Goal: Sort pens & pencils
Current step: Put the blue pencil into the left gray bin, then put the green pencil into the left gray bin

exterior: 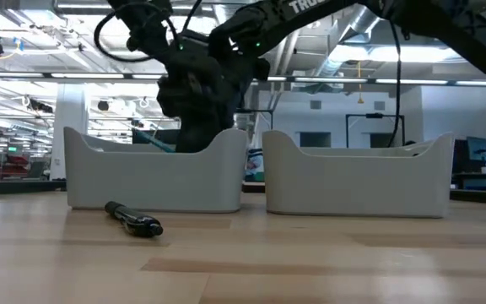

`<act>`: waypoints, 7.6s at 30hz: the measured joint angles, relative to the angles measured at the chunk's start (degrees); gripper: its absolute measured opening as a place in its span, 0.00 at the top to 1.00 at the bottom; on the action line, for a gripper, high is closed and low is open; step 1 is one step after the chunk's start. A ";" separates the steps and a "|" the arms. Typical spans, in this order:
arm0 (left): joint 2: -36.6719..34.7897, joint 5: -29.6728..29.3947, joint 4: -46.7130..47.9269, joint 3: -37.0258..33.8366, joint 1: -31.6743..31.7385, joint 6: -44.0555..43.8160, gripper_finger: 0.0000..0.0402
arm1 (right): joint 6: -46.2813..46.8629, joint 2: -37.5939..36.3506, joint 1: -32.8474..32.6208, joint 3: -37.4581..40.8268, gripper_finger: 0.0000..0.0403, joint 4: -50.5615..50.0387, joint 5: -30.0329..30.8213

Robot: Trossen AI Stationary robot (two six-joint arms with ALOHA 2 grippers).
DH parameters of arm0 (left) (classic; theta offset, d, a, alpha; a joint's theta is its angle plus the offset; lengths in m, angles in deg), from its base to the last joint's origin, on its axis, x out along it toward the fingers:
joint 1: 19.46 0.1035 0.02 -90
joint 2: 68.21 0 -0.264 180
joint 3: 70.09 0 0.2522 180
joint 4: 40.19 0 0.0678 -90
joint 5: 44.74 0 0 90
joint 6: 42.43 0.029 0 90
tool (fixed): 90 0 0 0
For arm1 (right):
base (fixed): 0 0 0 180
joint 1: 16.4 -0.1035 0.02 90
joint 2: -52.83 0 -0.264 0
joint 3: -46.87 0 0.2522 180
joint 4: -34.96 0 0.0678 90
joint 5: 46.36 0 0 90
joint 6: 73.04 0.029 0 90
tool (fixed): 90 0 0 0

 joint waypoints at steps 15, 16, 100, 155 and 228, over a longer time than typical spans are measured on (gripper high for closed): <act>0.00 -0.43 1.01 0.00 0.00 2.12 0.74 | -0.41 -0.86 1.08 -0.15 0.83 1.03 0.00; 0.00 -0.71 1.30 0.00 0.00 2.52 0.74 | -0.39 -0.86 1.19 -0.15 0.83 0.96 0.00; 28.20 -19.04 23.97 -0.02 1.05 3.96 0.74 | 3.72 -59.98 48.27 56.11 0.42 55.97 -2.69; 36.63 -10.87 32.06 -0.04 4.75 2.45 0.54 | 4.05 -59.70 46.18 56.16 0.42 54.60 -2.71; 32.83 -9.49 6.24 -18.73 6.57 11.13 0.92 | 2.61 -59.68 46.18 56.16 0.42 54.58 1.77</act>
